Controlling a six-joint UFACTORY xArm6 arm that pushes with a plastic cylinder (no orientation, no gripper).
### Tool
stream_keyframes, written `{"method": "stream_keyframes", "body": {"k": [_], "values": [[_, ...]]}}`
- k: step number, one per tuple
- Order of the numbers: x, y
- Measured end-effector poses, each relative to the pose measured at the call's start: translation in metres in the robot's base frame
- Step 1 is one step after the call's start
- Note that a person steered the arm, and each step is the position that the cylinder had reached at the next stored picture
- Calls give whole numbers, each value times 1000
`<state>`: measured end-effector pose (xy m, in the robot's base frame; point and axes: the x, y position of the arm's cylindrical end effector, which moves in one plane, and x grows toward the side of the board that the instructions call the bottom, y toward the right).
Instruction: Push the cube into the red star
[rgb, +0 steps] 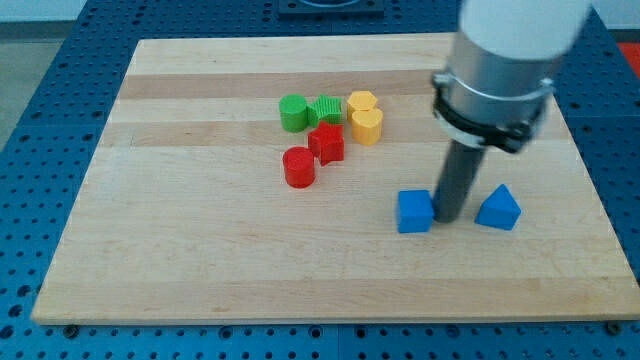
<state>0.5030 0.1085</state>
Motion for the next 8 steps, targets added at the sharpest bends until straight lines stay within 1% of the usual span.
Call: {"method": "stream_keyframes", "body": {"k": [1,2,4,5,6,7,8], "values": [[-9,-15],[2,-1],[35,-1],[35,-34],[0,-67],[-3,-68],[6,-36]]}}
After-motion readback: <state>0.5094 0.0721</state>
